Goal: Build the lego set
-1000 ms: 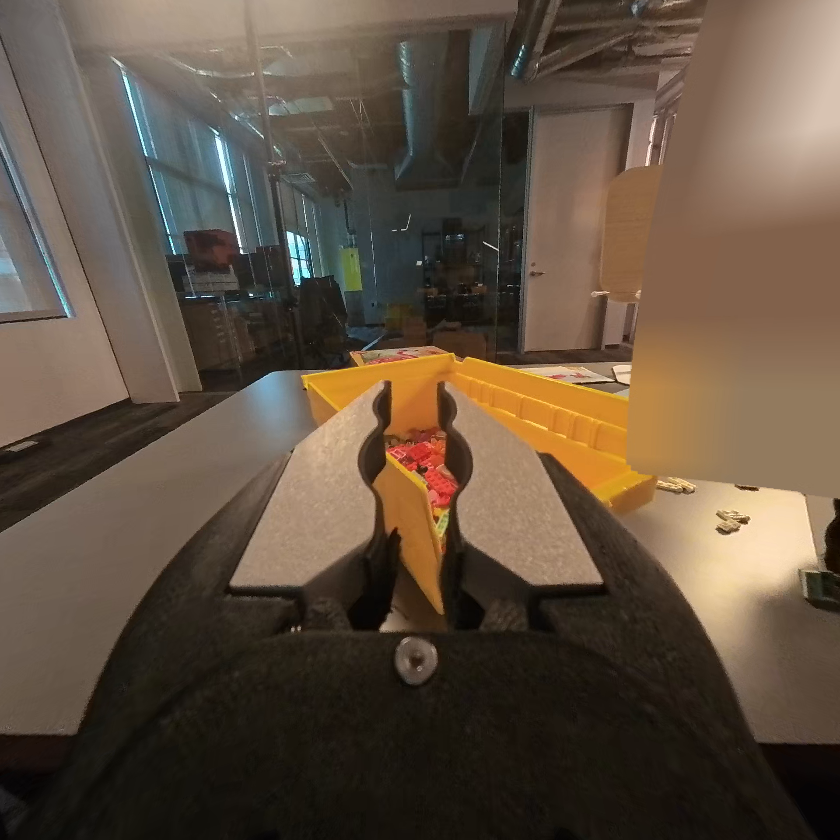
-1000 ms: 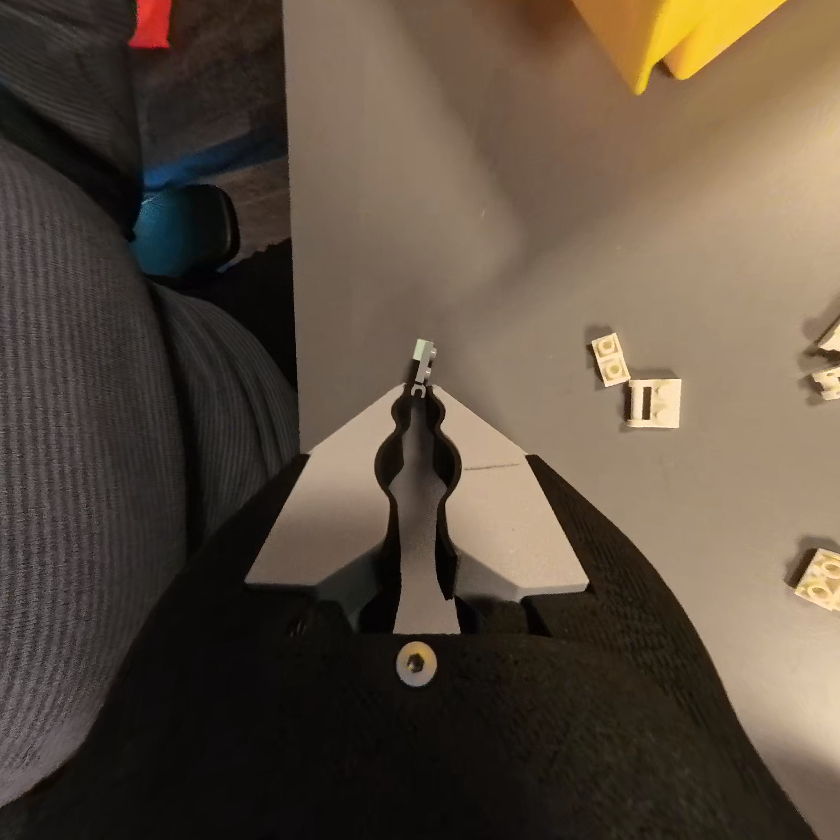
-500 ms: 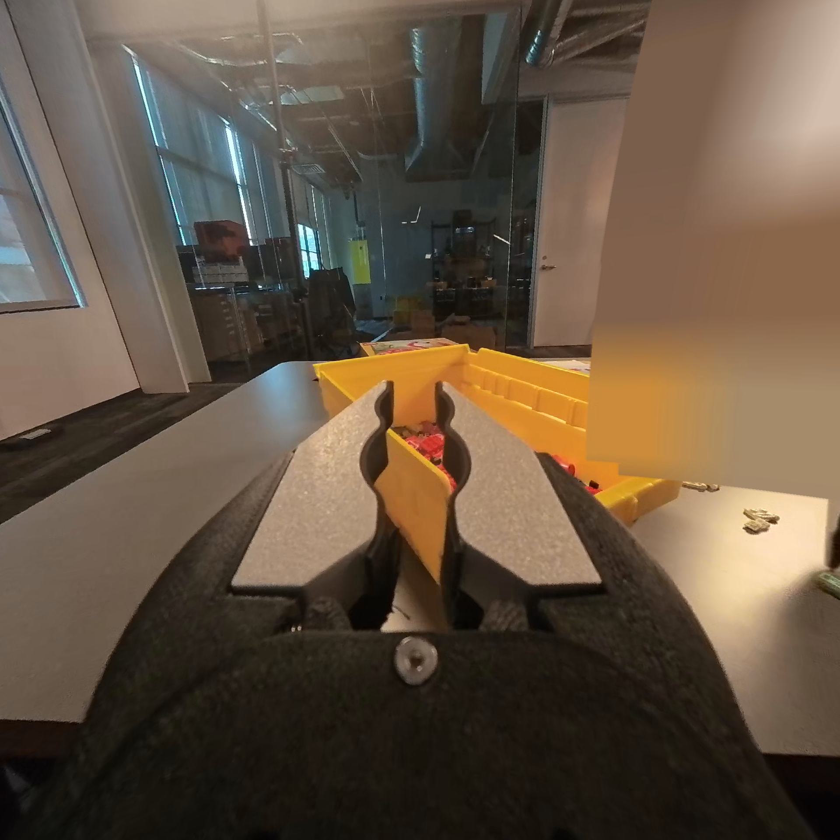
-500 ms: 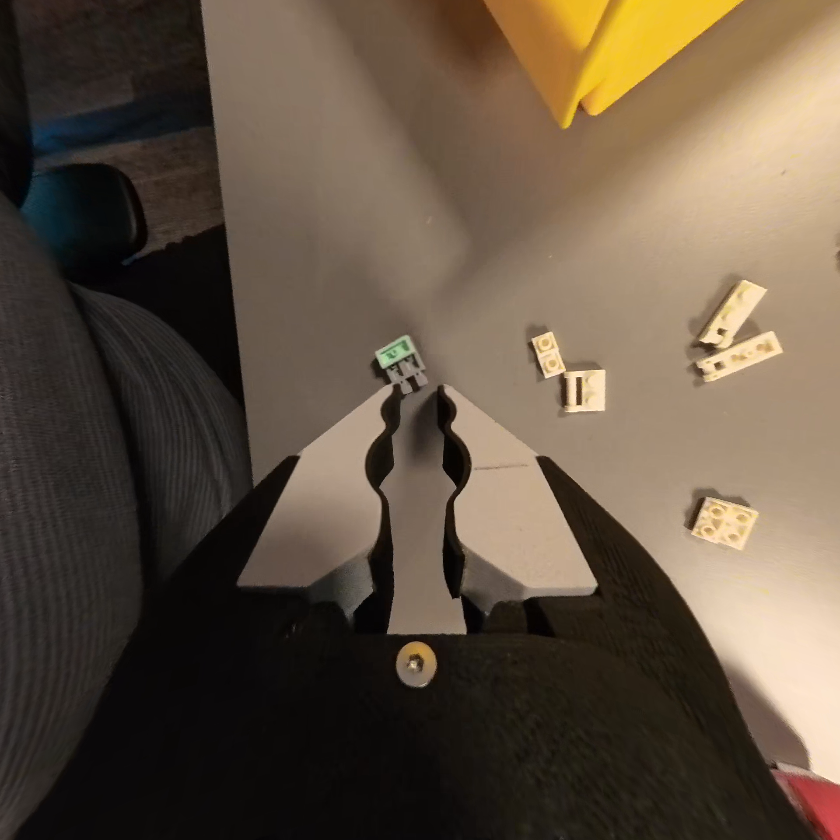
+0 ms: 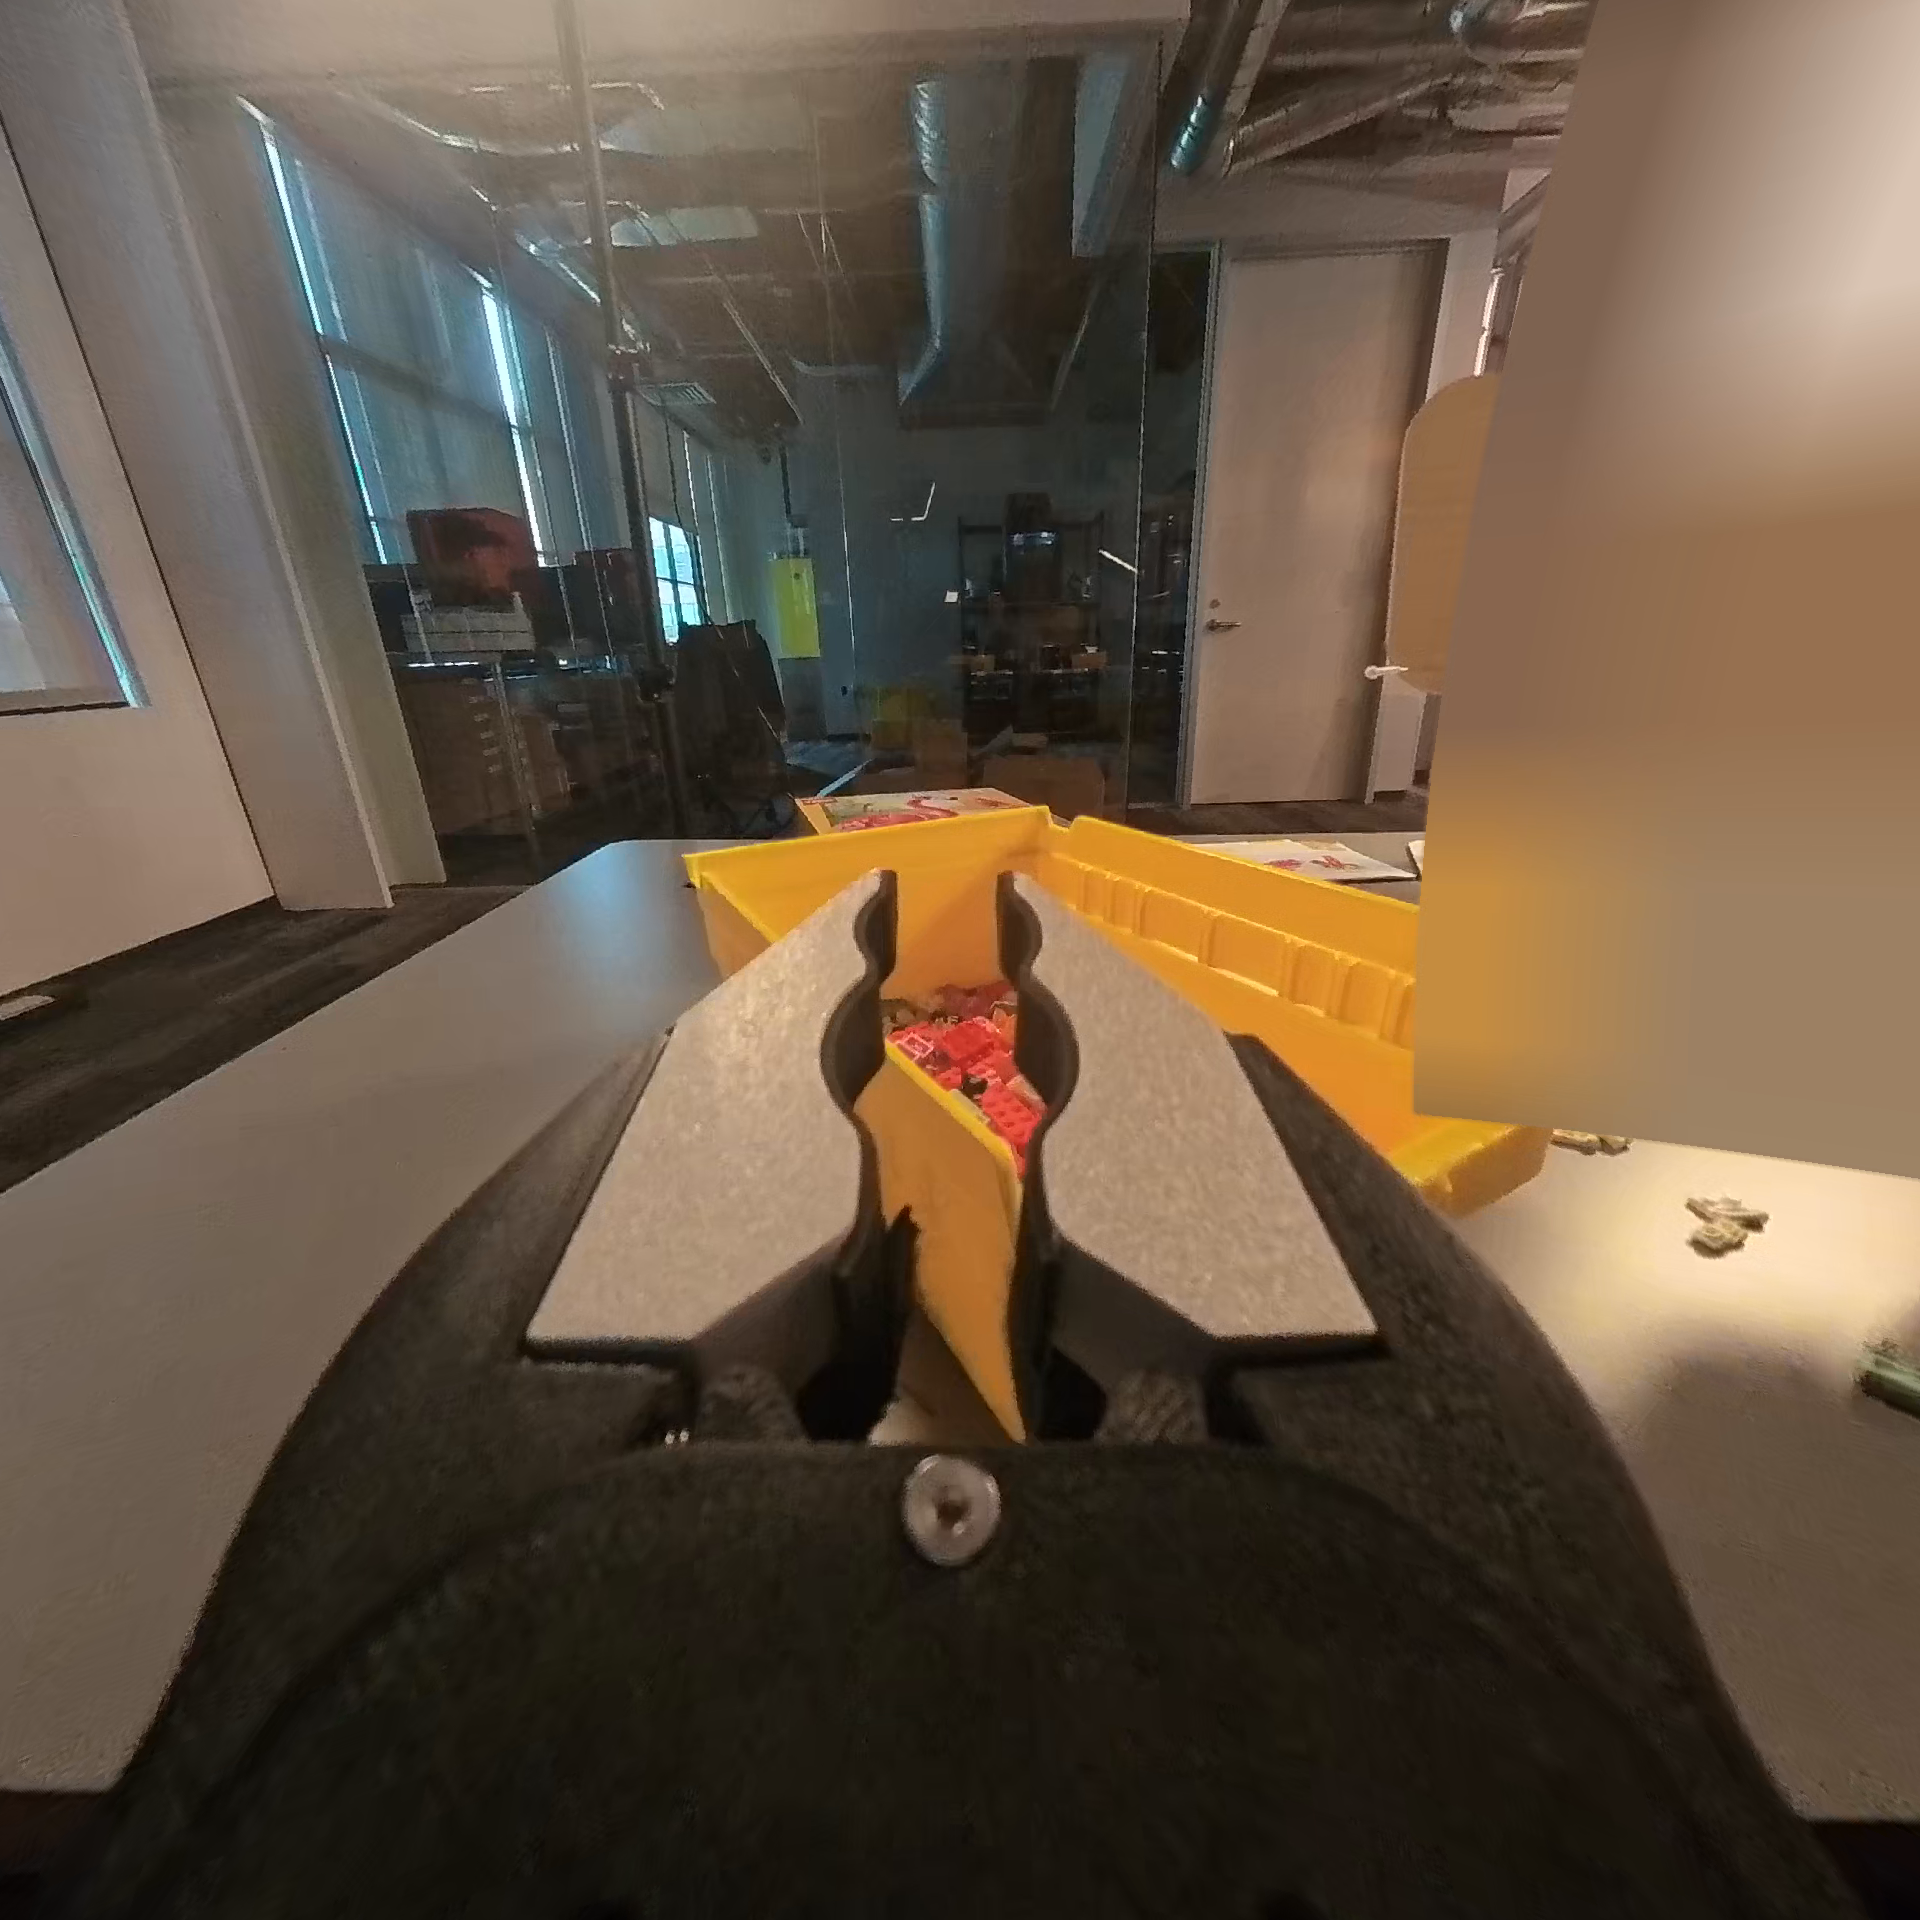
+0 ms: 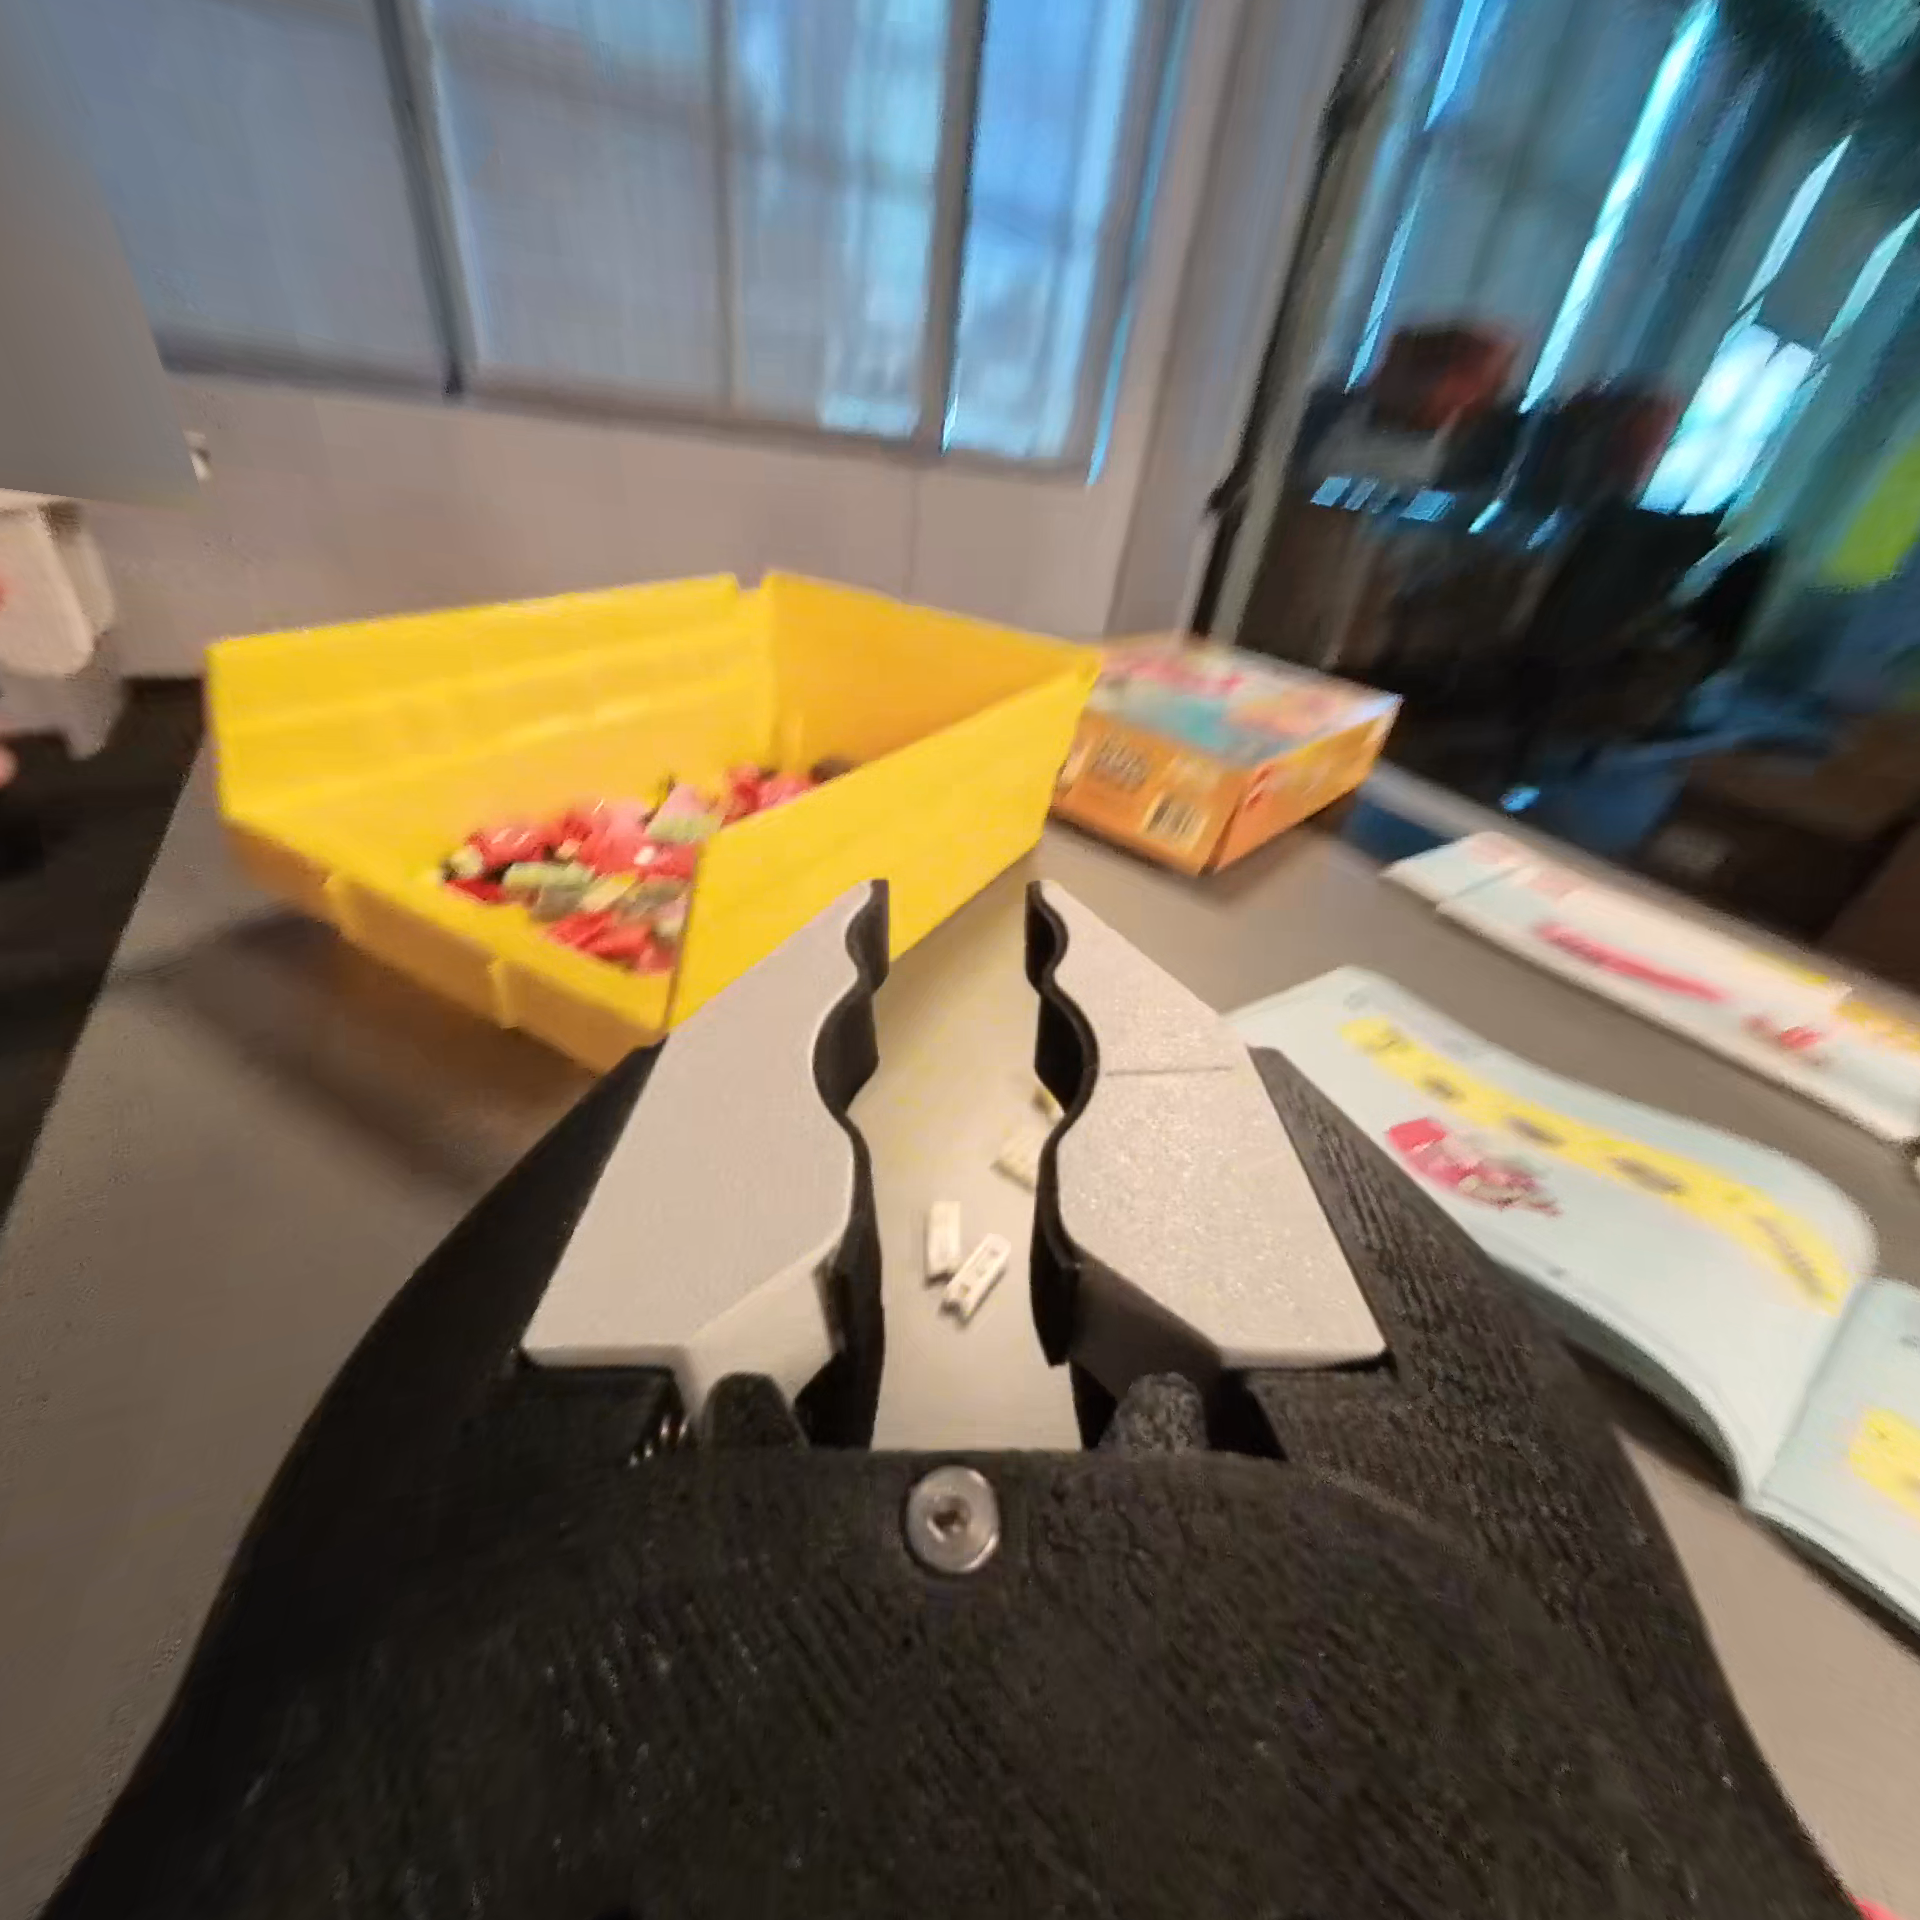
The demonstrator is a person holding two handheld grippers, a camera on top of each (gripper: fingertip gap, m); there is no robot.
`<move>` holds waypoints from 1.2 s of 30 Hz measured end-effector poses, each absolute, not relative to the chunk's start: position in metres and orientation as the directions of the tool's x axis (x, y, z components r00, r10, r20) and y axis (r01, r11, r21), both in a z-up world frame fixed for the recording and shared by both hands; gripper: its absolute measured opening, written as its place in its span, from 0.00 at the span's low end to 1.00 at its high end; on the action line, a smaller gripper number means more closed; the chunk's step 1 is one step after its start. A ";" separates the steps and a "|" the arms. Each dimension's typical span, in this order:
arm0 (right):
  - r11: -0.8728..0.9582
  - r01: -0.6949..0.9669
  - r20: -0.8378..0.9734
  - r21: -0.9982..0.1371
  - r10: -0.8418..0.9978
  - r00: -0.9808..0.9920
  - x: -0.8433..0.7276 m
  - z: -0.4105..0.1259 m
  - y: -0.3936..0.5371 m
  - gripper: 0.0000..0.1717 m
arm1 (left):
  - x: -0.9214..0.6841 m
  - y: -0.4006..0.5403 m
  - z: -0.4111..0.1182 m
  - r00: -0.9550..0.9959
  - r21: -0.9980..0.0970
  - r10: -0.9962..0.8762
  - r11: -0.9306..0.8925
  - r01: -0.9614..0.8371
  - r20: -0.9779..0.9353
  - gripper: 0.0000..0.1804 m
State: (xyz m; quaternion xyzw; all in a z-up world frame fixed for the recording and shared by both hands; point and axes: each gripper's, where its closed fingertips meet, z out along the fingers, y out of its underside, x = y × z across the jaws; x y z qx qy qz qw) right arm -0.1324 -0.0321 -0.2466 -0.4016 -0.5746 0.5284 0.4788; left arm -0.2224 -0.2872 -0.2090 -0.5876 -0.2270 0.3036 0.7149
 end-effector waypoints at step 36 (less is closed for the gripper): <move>0.256 -0.335 0.313 -0.907 0.941 -0.129 -0.122 -0.232 -0.039 0.06 | -0.262 -0.174 -0.359 0.916 -0.155 0.397 -0.903 0.400 0.049 0.04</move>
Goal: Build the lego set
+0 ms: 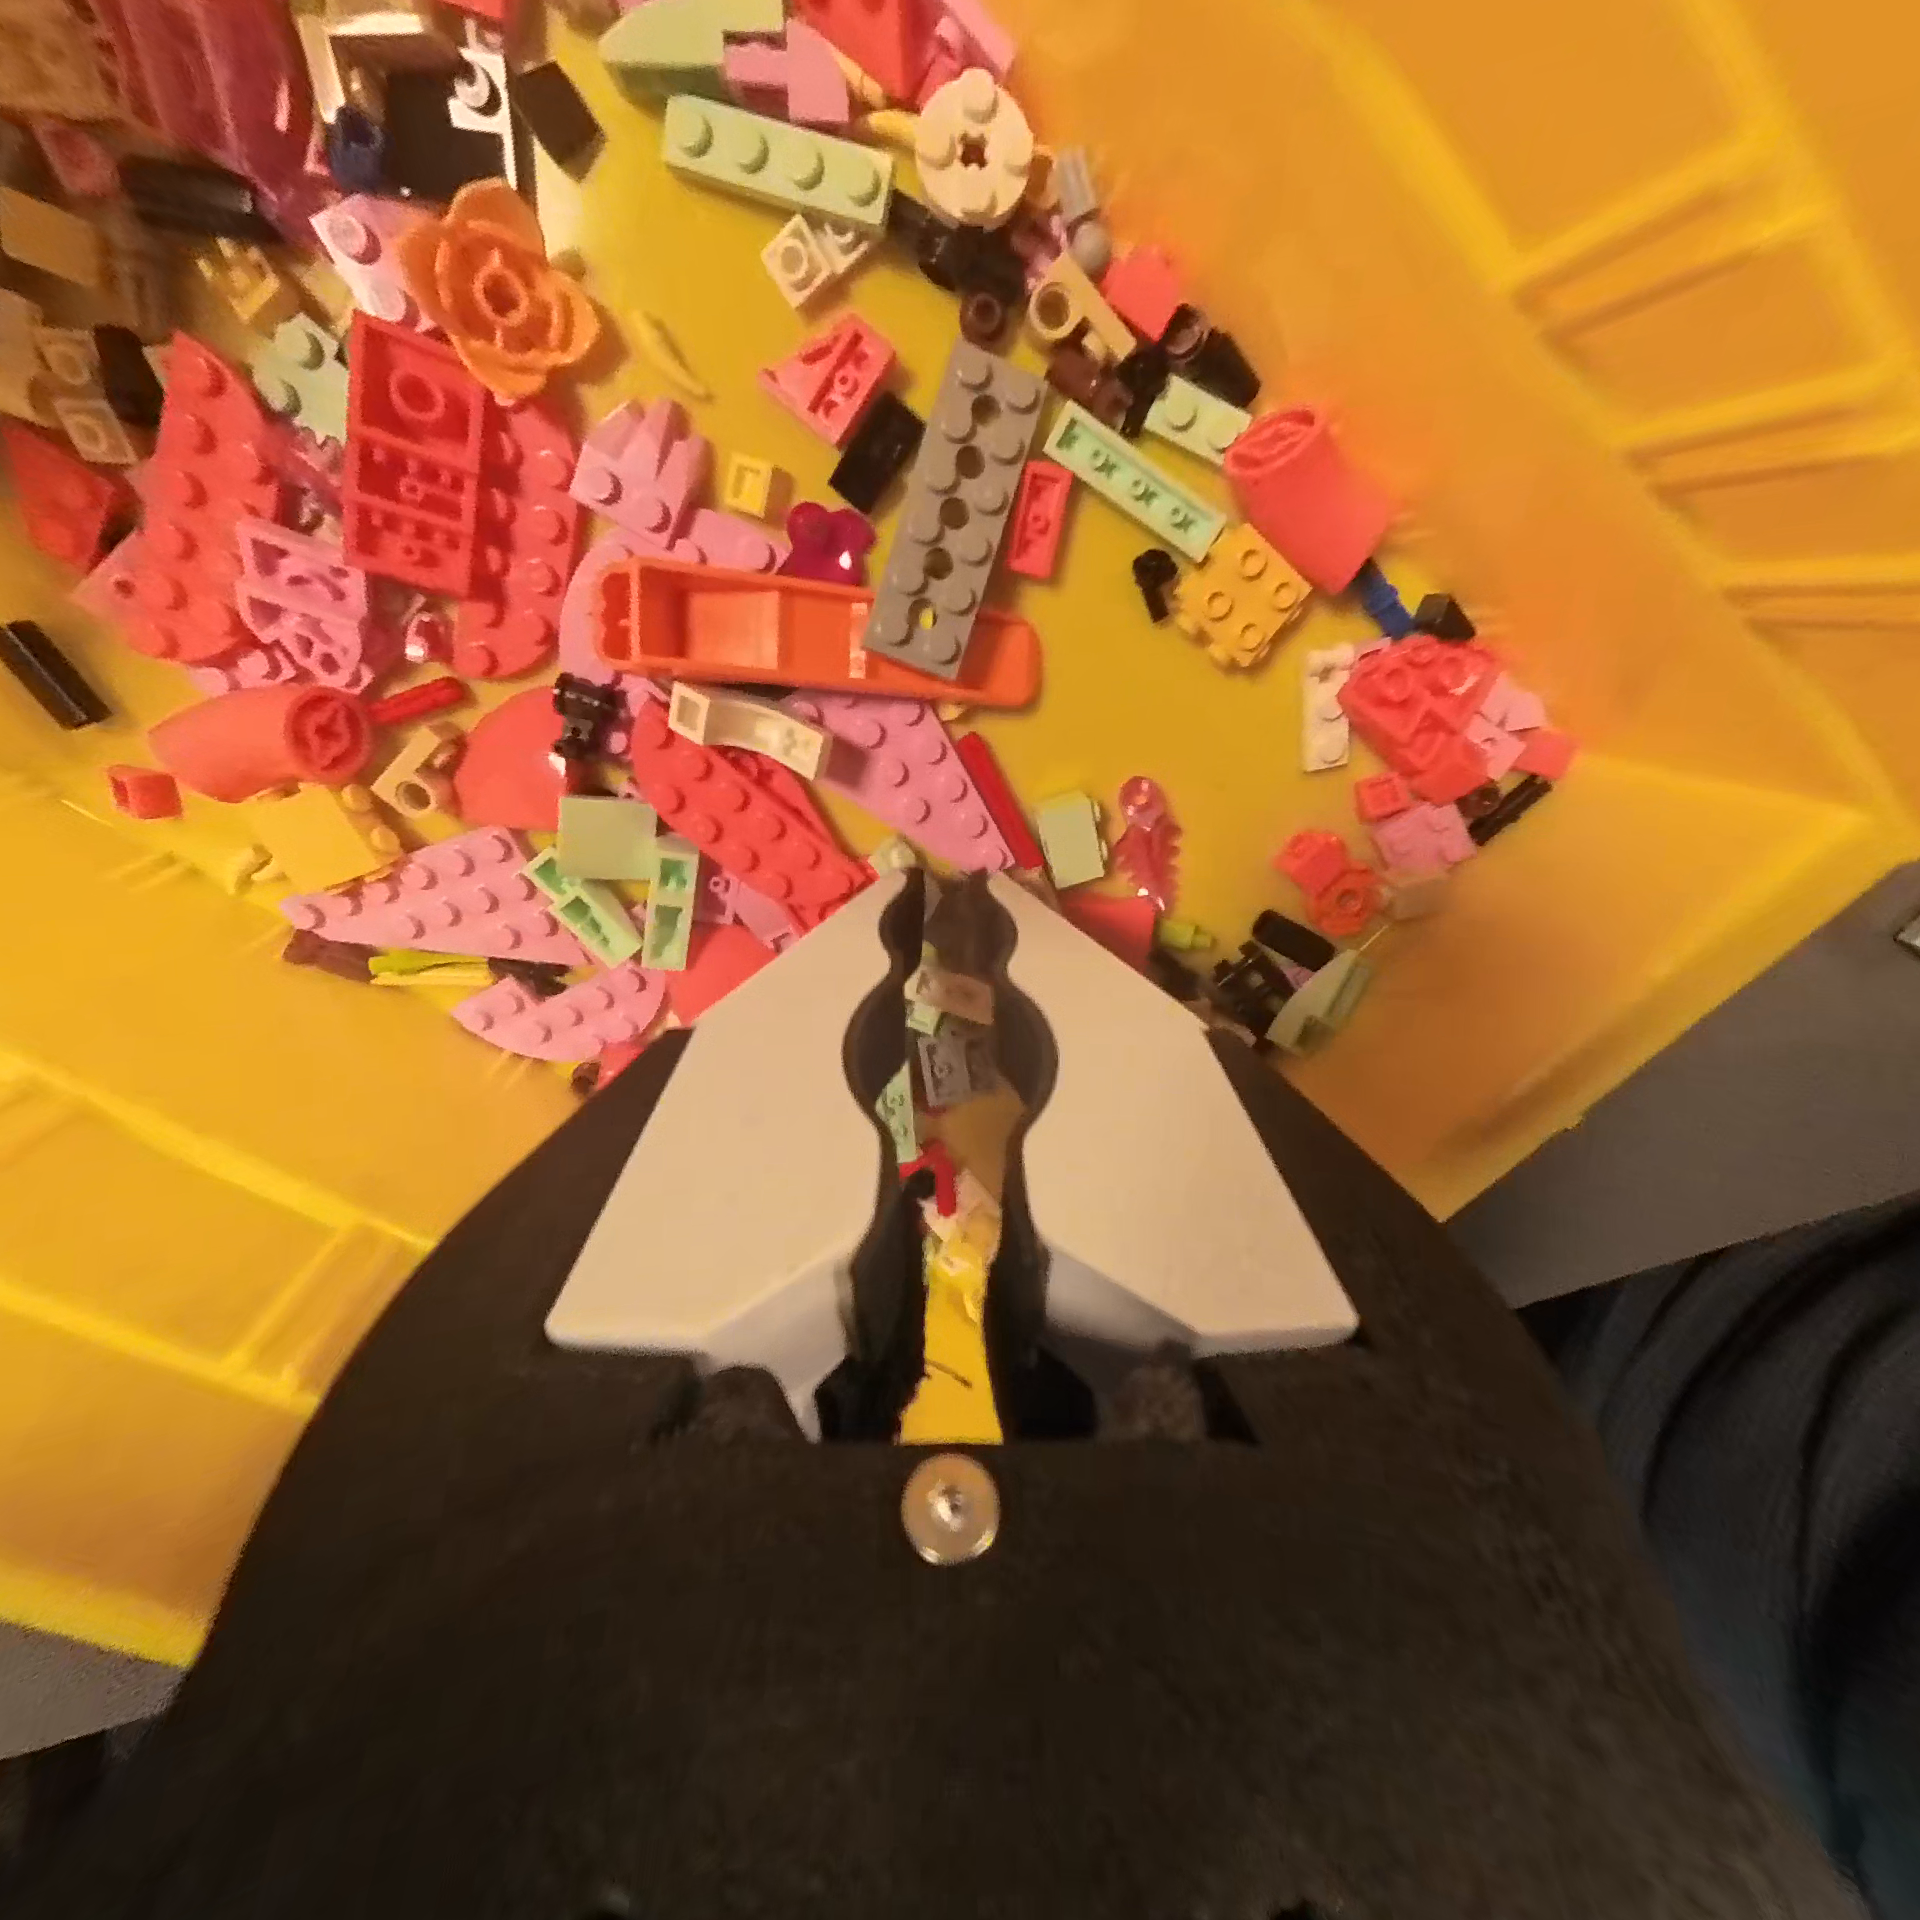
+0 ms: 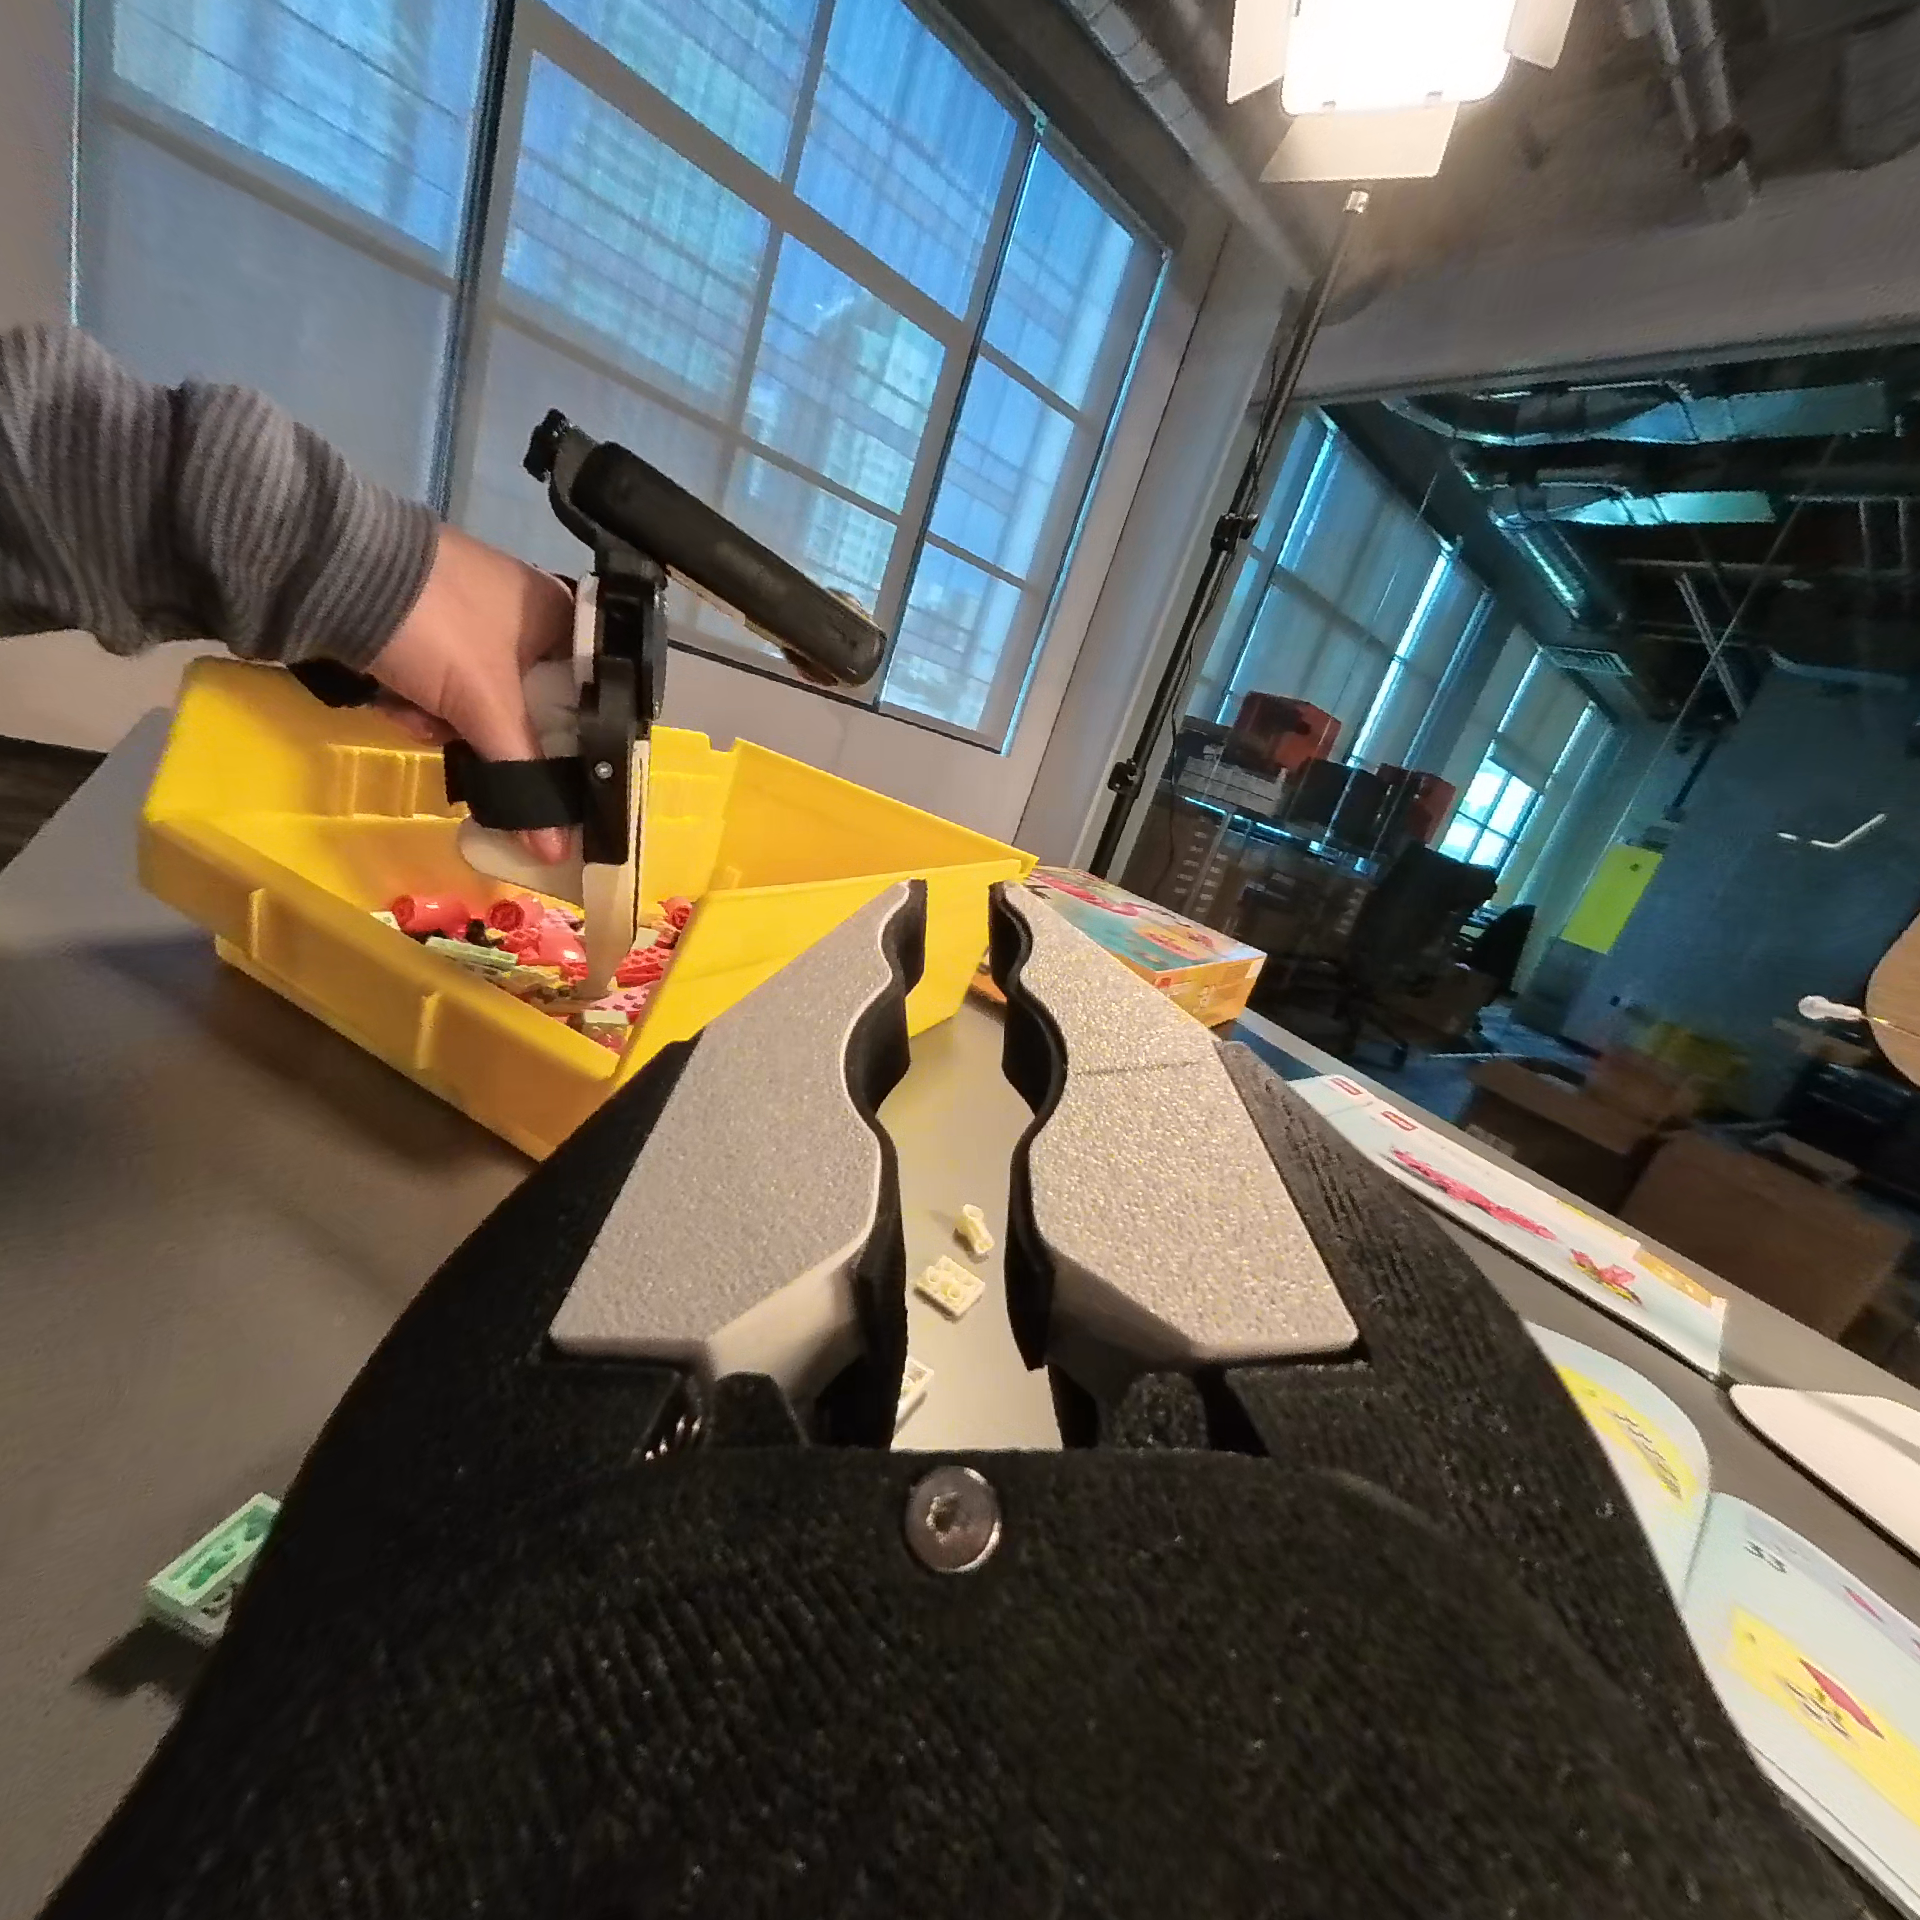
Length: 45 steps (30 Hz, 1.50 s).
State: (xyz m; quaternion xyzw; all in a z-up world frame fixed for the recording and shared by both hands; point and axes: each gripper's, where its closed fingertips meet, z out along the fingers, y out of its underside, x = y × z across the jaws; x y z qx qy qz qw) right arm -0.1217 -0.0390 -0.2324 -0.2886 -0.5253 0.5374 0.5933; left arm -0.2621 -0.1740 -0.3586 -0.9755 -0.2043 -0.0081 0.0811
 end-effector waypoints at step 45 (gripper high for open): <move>0.248 -0.386 0.298 -0.888 0.952 -0.075 -0.117 -0.219 -0.026 0.02 | -0.175 -0.095 -0.221 0.976 -0.810 0.206 -0.583 0.069 -0.065 0.02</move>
